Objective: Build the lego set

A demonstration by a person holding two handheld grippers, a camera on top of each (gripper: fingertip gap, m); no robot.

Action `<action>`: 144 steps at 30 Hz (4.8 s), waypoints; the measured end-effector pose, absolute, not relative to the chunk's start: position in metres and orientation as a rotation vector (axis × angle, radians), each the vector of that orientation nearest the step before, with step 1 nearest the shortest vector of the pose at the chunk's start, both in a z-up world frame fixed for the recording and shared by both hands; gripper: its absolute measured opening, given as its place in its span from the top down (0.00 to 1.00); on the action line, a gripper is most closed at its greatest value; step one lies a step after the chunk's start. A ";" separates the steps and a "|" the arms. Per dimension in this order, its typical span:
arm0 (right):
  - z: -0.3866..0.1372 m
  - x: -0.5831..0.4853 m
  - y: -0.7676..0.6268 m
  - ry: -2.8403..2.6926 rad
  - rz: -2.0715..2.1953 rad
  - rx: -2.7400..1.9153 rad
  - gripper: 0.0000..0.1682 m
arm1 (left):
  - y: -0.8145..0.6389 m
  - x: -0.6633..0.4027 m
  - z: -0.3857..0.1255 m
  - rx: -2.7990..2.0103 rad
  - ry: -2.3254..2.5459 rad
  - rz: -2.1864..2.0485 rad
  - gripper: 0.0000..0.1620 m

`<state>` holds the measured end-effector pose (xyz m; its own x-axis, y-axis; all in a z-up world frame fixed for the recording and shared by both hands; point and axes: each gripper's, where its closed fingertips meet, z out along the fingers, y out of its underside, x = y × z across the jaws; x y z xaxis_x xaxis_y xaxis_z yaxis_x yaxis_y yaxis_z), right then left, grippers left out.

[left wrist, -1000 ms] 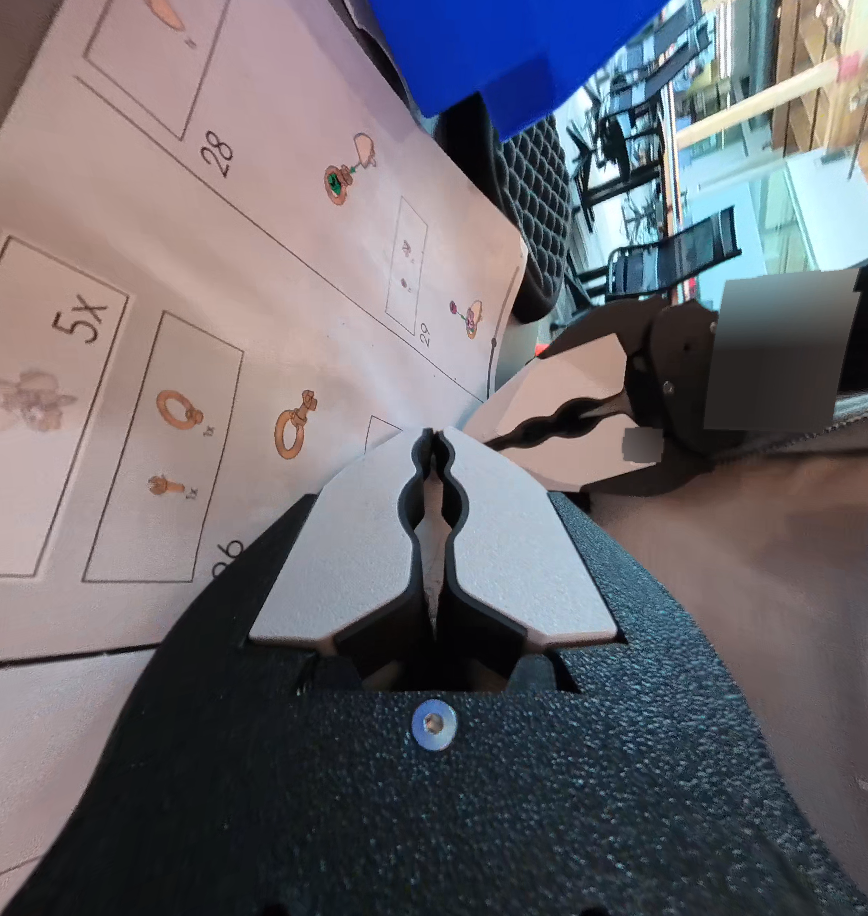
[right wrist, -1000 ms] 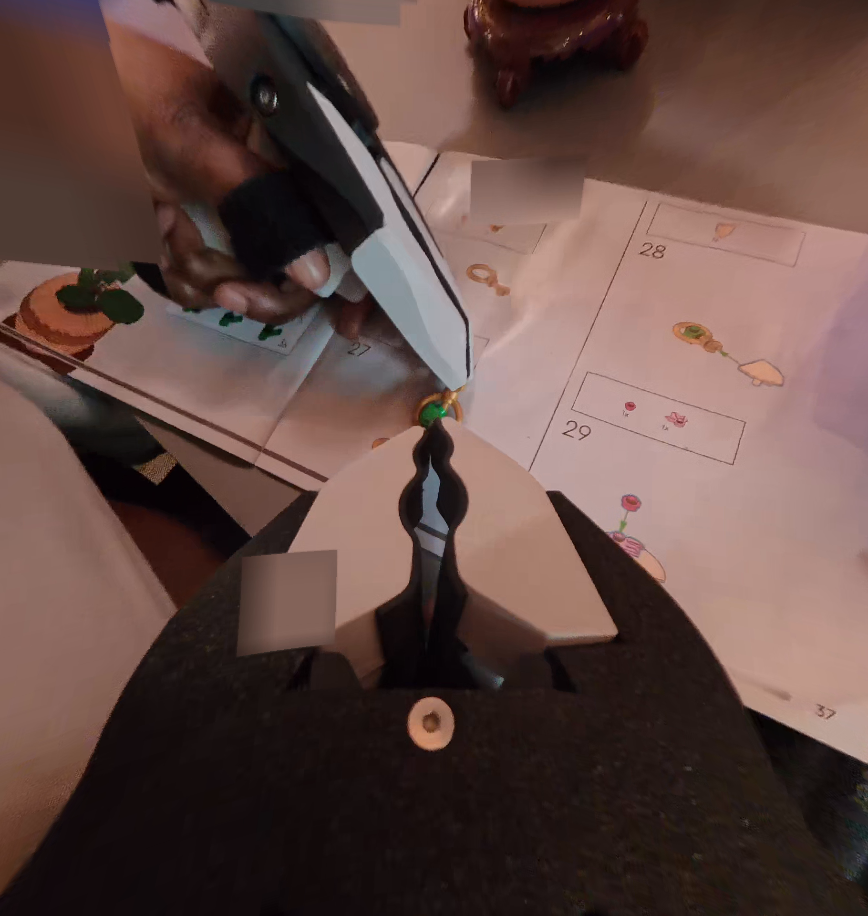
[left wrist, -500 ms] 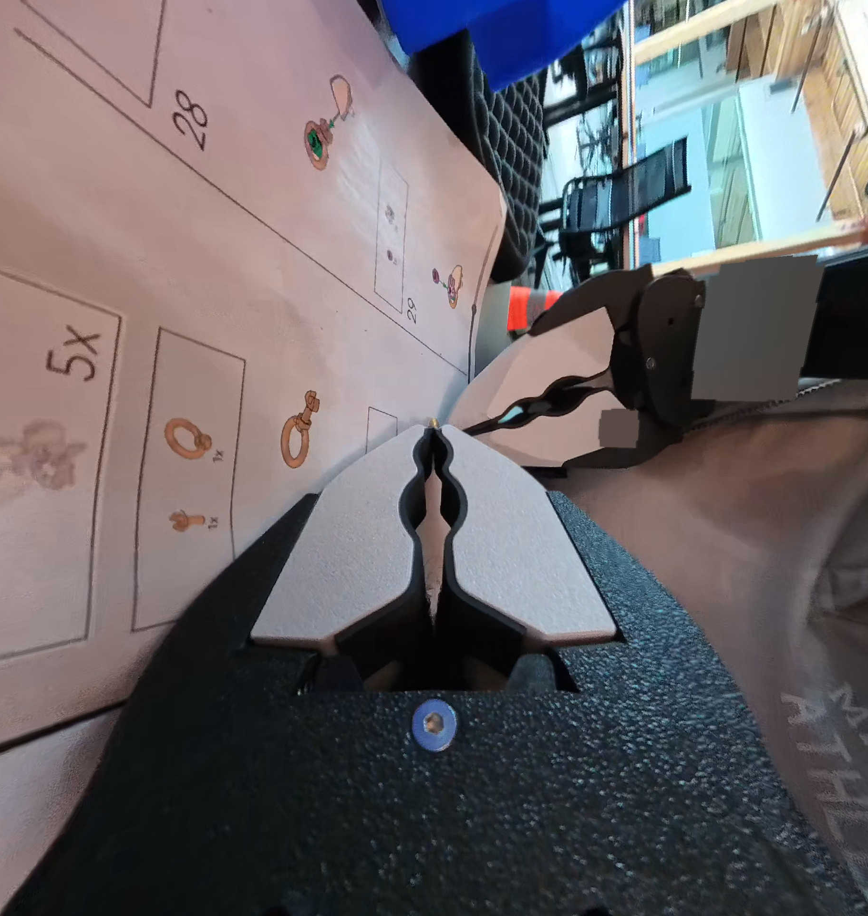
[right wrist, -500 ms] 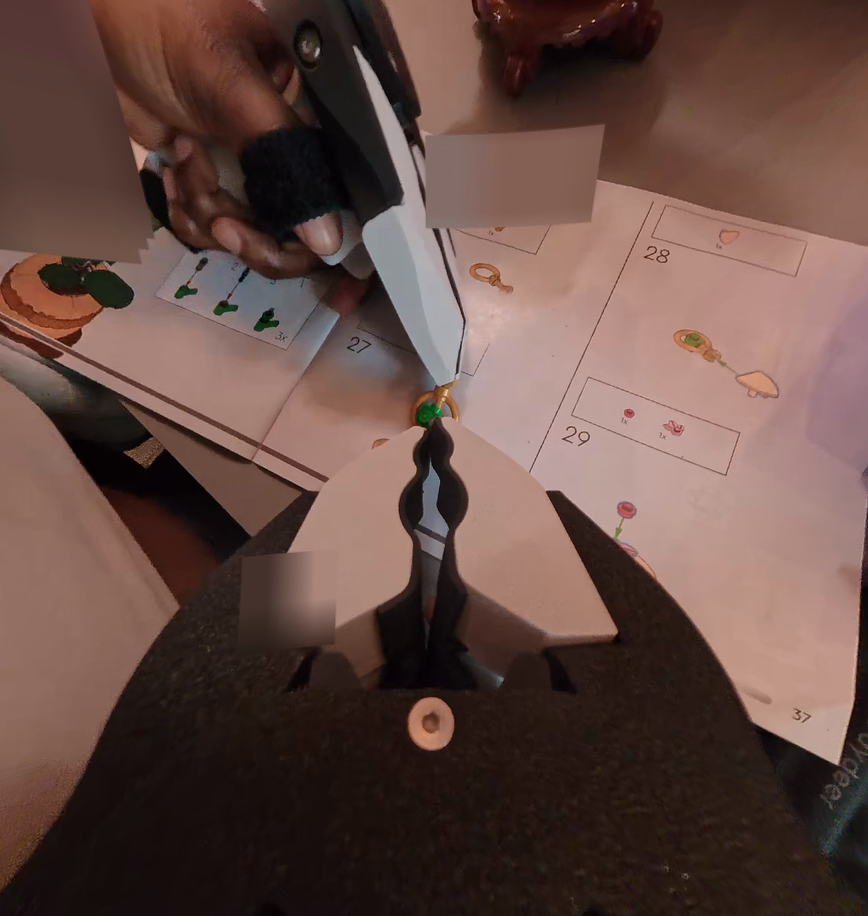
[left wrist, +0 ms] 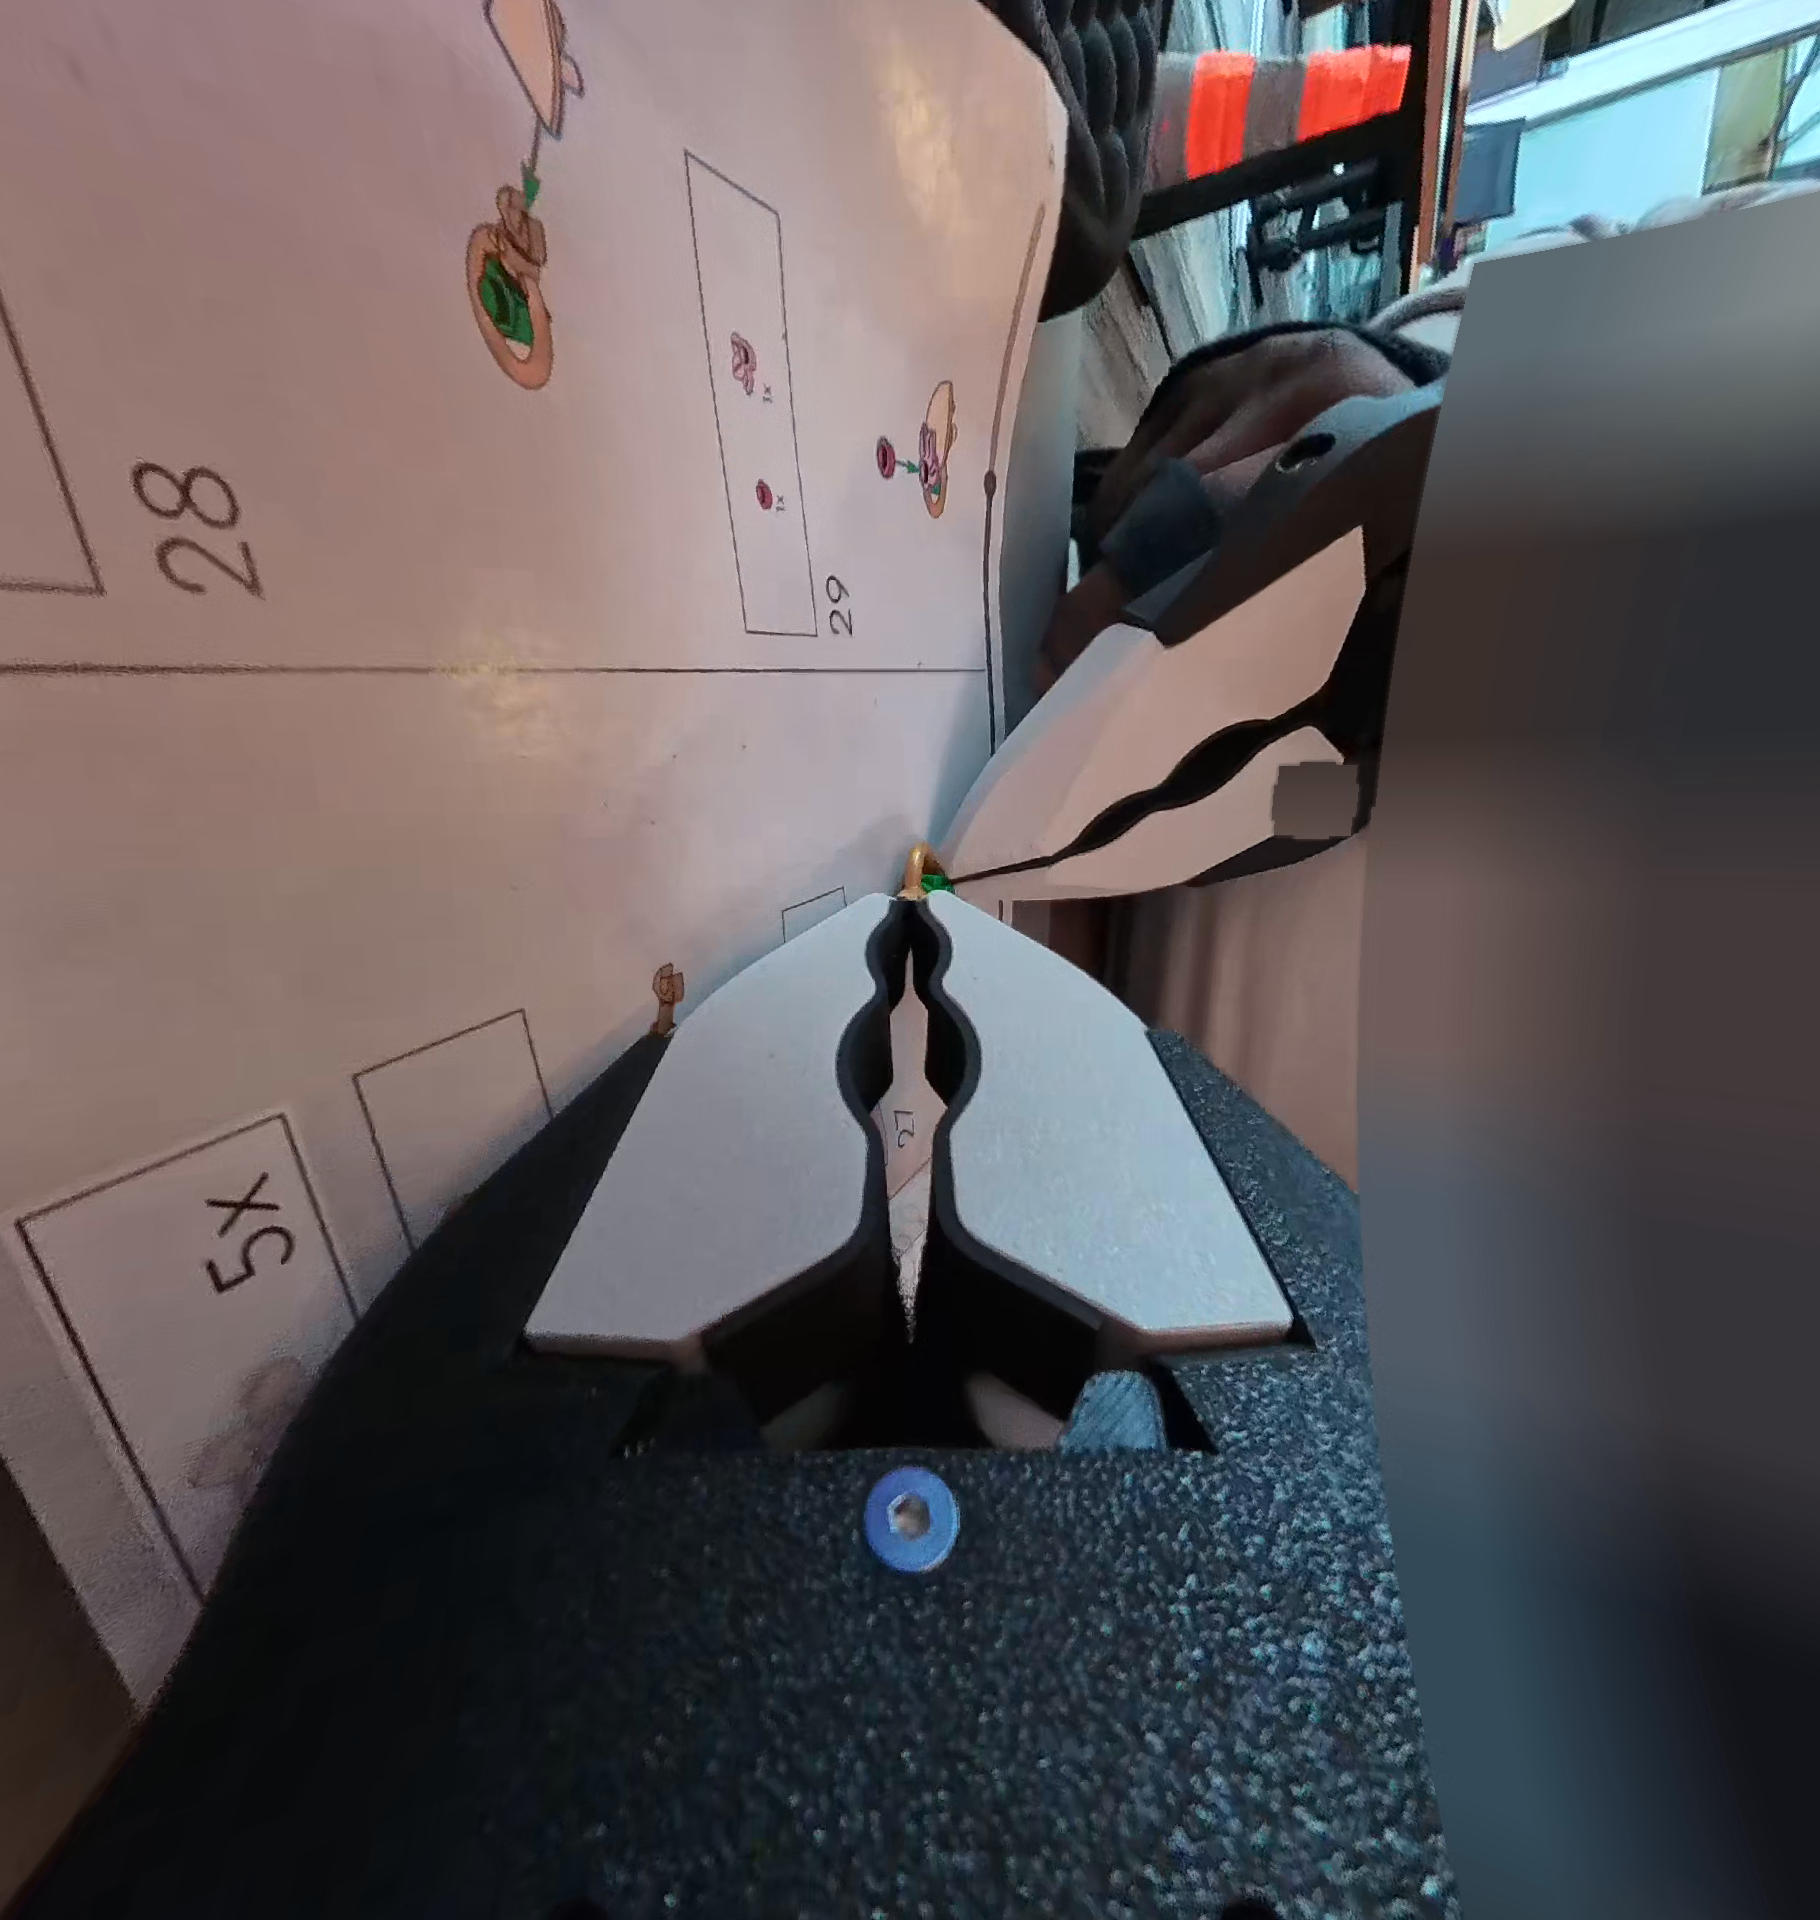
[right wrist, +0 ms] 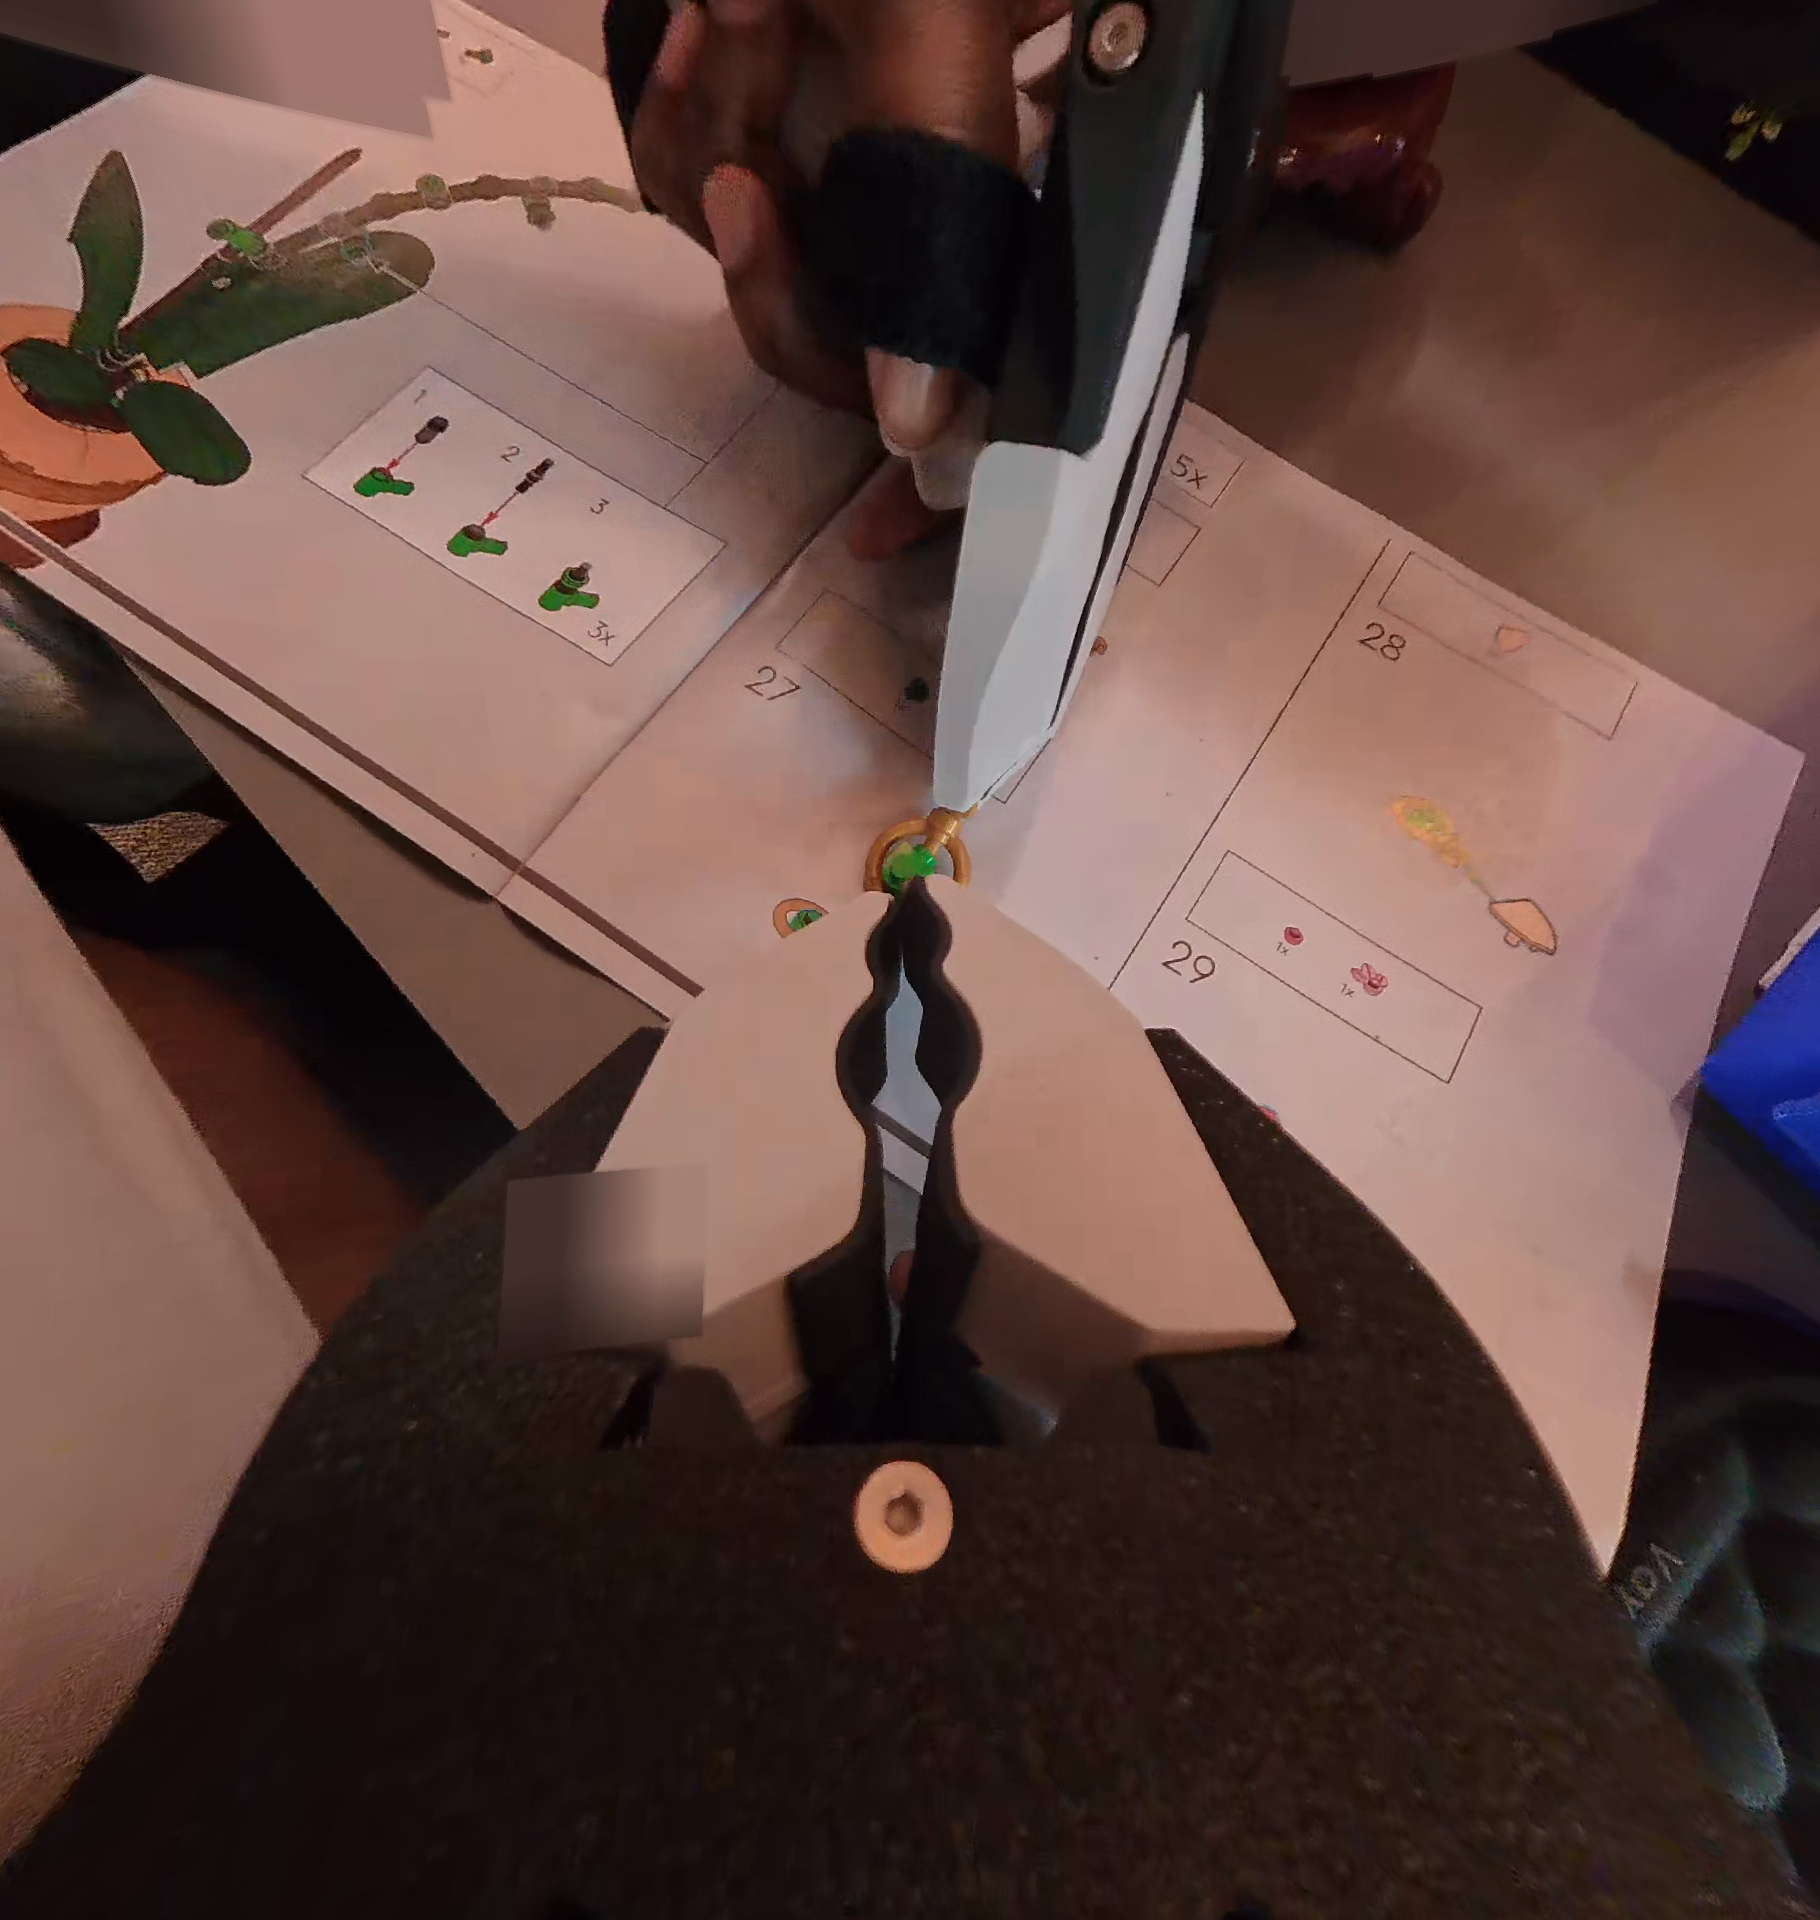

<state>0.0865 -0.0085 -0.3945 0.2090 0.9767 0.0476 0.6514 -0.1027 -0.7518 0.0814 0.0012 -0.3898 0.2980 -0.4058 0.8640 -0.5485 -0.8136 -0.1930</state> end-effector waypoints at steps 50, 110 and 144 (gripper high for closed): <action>-0.389 0.103 -0.043 -1.751 0.680 -1.599 1.00 | -0.028 0.105 -0.386 2.151 -1.152 1.621 1.00; -0.396 0.101 -0.042 -1.844 0.943 -1.686 0.90 | -0.035 0.105 -0.385 2.077 -1.179 1.619 1.00; -0.395 0.103 -0.041 -1.907 0.821 -1.494 0.92 | -0.034 0.106 -0.386 2.121 -1.201 1.641 1.00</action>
